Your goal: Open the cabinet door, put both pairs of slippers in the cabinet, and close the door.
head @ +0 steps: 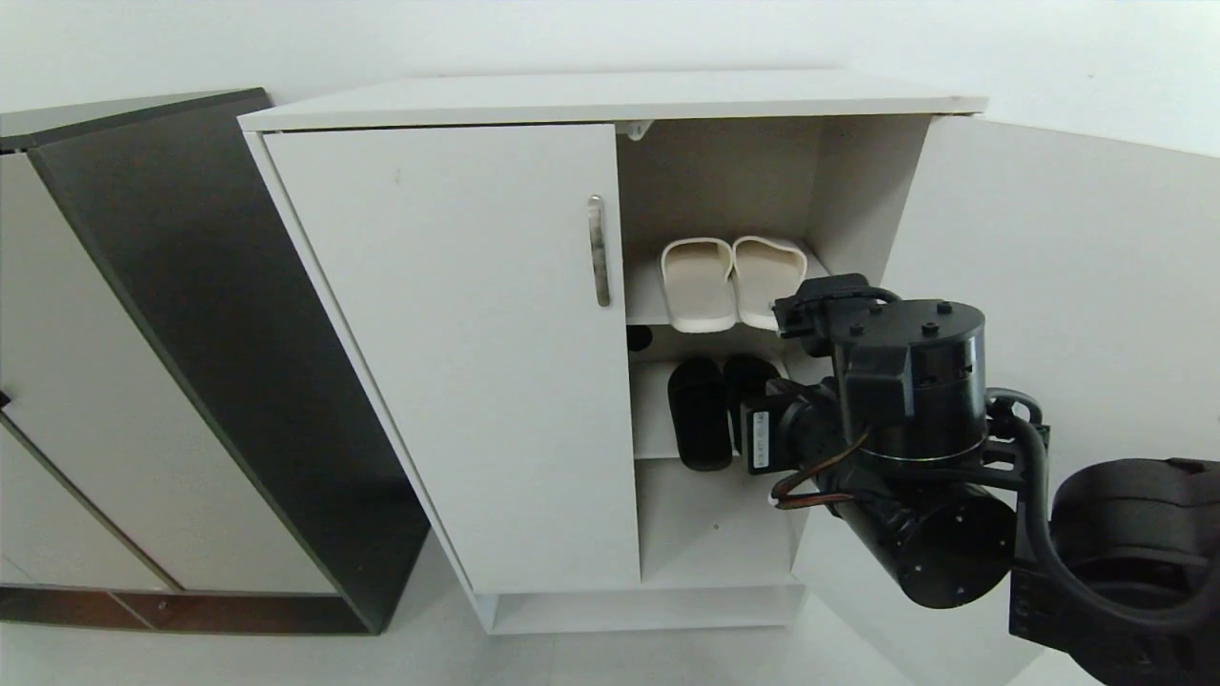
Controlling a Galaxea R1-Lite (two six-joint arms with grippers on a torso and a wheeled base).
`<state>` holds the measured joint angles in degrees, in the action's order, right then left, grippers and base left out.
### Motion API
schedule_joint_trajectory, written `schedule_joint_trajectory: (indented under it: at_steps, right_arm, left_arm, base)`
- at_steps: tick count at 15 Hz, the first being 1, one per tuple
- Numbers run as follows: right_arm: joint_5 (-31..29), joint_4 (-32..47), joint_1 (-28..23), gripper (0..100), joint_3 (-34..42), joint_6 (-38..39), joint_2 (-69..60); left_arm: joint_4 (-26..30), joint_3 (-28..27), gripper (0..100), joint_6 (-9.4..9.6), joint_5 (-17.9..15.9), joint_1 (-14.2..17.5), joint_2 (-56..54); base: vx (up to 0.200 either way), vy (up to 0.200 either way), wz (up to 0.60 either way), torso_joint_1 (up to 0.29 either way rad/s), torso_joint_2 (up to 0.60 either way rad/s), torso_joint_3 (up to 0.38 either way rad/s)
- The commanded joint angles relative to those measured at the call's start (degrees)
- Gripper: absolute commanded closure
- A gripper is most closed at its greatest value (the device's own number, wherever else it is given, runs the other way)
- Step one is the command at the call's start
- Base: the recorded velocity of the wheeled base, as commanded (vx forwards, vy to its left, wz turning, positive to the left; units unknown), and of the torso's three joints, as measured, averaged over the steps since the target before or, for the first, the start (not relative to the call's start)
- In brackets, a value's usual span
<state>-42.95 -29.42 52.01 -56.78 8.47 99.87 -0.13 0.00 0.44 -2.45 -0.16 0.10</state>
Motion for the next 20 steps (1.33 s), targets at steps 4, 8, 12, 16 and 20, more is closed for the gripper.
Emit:
schedule_joint_trajectory:
  at_steps: [4,8,12,16,20]
  right_arm:
    - [0.0,0.0,0.0,100,0.1,0.1,0.2]
    - [0.5,-1.0,-0.1,100,1.0,-0.1,0.2]
    - [0.5,-1.1,-0.1,100,1.1,-0.2,0.3]
    - [0.5,-1.0,-0.1,100,1.1,-0.2,0.3]
    - [0.4,-1.0,-0.2,100,1.1,-0.2,0.8]
  left_arm:
    - [0.0,0.0,100,0.00,0.0,0.0,0.0]
    - [0.0,0.0,100,0.00,0.0,0.0,0.0]
    - [0.0,0.0,100,0.00,0.0,0.0,0.0]
    - [0.0,0.0,100,0.00,0.0,0.0,0.0]
    - [0.0,0.0,100,0.09,0.0,0.0,0.0]
  base:
    - [-0.200,0.000,0.00,0.001,0.00,0.005]
    - [-0.150,0.000,0.00,0.005,0.00,0.003]
    - [0.000,0.000,0.00,0.000,0.00,0.000]
    - [0.000,0.000,0.00,0.000,0.00,0.000]
    - [0.000,0.000,0.00,0.000,0.00,0.000]
